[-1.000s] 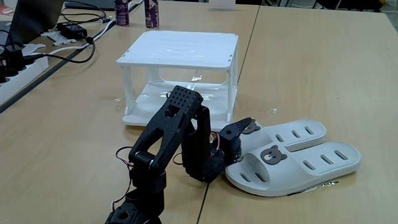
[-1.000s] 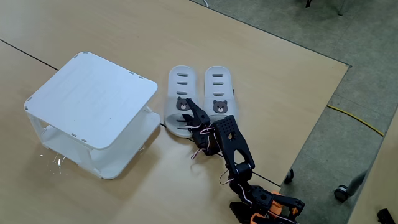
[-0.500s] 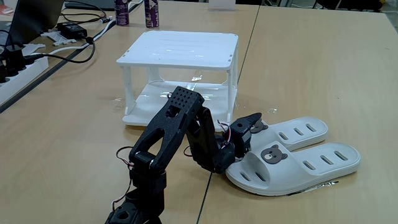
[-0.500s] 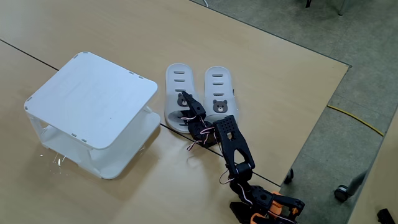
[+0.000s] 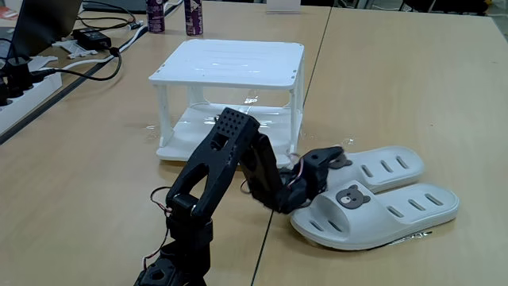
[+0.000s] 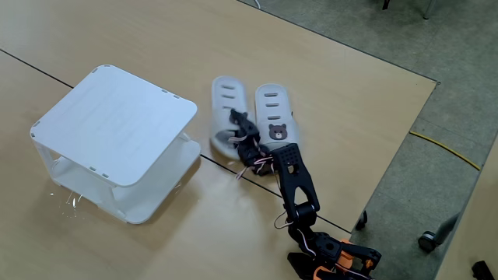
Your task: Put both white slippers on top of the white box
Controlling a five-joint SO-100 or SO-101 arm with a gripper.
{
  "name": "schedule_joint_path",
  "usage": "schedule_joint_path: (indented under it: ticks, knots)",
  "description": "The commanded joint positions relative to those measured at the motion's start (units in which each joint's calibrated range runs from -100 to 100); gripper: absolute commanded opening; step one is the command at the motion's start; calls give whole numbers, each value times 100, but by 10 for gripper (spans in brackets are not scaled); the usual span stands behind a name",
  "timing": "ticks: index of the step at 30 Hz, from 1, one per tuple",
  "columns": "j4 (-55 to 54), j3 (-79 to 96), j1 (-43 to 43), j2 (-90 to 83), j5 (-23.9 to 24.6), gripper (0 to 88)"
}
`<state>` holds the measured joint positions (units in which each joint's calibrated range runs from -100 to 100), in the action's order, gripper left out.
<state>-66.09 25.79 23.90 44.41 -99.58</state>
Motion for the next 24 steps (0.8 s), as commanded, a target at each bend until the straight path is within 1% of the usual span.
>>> schedule_joint_path:
  ticks: [1, 5, 8, 13, 17, 22, 24]
  knots:
    - [1855, -553, 333, -2191, -42, 8]
    - [3564, -1338, 522, -3141, -42, 8]
    - [4565, -2331, 563, -3587, -42, 8]
    - [5281, -3765, 522, -3890, -42, 8]
    - [6661, -4865, 505, -4235, -42, 8]
    - [7559, -5326, 505, -4656, -42, 8]
    - [7636, -5280, 513, -4723, -42, 8]
